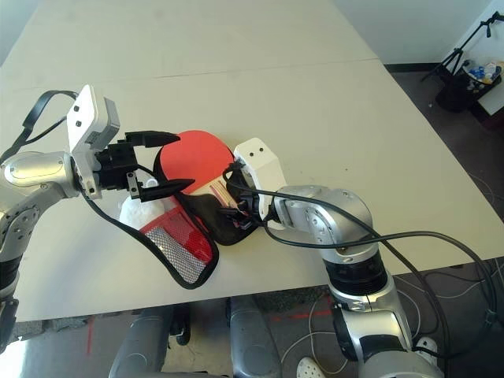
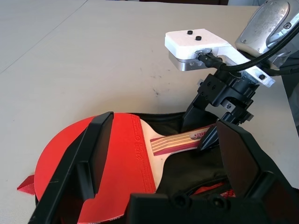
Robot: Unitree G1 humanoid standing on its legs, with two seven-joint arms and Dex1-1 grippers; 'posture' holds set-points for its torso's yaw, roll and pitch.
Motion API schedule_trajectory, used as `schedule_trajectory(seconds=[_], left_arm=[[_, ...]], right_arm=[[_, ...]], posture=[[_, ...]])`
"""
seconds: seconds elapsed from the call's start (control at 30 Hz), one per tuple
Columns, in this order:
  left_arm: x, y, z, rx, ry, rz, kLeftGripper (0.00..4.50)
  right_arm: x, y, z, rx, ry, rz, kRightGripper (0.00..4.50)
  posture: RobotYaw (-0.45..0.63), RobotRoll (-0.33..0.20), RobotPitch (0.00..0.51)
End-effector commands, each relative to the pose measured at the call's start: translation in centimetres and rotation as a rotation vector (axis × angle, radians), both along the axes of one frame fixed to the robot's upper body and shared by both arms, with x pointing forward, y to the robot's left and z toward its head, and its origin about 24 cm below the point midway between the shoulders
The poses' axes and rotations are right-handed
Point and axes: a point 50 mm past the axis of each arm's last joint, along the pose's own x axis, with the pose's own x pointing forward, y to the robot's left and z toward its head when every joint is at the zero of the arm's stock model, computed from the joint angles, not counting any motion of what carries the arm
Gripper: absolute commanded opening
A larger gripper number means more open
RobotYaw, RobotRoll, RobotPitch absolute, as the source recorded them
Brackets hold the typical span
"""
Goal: Store the ping-pong paddle in its case and zip it.
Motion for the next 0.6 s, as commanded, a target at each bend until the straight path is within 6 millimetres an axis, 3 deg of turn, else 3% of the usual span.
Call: schedule_trajectory(seconds=[0.03, 0.07, 0.4, 0.6], left_arm=[[-0.3, -0.1, -0.1, 0.009, 0.0, -0.005, 4.5], [-0.3, -0.1, -0.1, 0.009, 0.001, -0.004, 4.5], [-0.3, -0.1, -0.4, 0.01, 0.009, -0.002, 4.5], [-0.3, 0.0, -0.5, 0.011, 0.01, 0.0, 4.5]], right_arm=[[-0.7, -0.2, -1.0, -0.032, 0.069, 0.021, 1.54], [-0.8, -0.4, -0.8, -0.035, 0.069, 0.027, 1.32], [-0.9, -0.7, 0.0, -0.012, 0.032, 0.04, 1.31], [-0.8, -0.9, 1.7, 0.053, -0.055, 0.075, 3.1]], posture=[[-0.01, 0.0, 0.244], [-0.01, 0.0, 0.244], [-0.01, 0.0, 0.247], [-0.01, 0.0, 0.251]])
